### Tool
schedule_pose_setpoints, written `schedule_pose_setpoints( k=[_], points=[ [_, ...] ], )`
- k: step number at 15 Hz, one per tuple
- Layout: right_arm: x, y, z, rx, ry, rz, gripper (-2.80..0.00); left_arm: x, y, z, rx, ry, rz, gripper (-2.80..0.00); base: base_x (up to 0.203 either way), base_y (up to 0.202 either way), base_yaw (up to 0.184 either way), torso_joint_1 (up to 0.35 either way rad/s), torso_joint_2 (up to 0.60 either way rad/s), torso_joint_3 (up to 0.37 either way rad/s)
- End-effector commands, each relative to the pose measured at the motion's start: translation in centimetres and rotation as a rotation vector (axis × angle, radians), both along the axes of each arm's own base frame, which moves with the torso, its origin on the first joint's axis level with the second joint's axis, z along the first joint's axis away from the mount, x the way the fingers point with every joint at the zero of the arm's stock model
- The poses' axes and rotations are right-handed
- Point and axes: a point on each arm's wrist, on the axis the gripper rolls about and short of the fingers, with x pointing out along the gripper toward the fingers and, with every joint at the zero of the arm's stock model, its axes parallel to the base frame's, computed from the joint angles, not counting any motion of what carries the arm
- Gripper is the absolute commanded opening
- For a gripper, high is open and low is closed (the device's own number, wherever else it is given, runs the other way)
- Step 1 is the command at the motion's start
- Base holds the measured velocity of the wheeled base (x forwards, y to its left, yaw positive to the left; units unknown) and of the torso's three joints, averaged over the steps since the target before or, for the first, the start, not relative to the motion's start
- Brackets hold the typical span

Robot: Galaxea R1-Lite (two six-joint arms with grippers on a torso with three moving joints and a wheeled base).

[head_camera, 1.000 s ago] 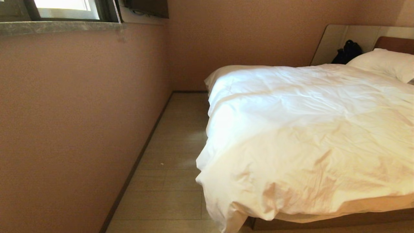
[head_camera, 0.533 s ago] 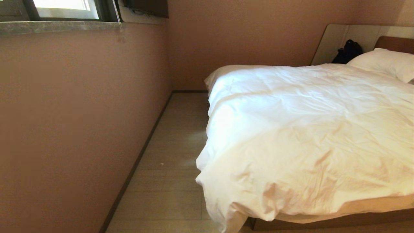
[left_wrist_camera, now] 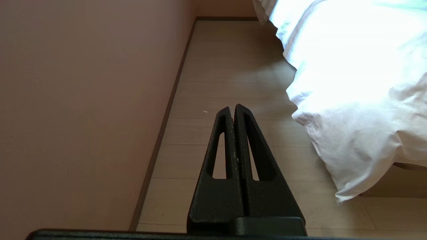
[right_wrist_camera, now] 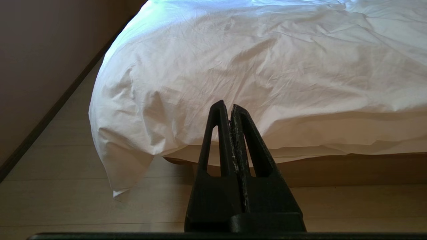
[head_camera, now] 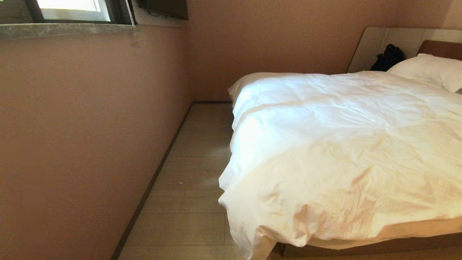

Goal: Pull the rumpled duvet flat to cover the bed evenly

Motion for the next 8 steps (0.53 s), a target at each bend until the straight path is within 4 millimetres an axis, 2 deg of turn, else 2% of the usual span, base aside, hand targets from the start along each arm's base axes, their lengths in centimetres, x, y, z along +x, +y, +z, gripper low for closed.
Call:
schedule_pose_setpoints(
  k=[1, 8],
  points=[
    [0.01, 0.0, 0.0, 0.001, 0.001, 0.0, -2.8, -0.01, 0.0, 0.0, 0.0, -0.001, 0.0, -2.8, 0.0, 0.0, 0.0, 0.0, 0.0, 0.0],
    [0.01, 0.0, 0.0, 0.001, 0.001, 0.0, -2.8, -0.01, 0.0, 0.0, 0.0, -0.001, 0.0, -2.8, 0.0, 0.0, 0.0, 0.0, 0.0, 0.0]
  ],
)
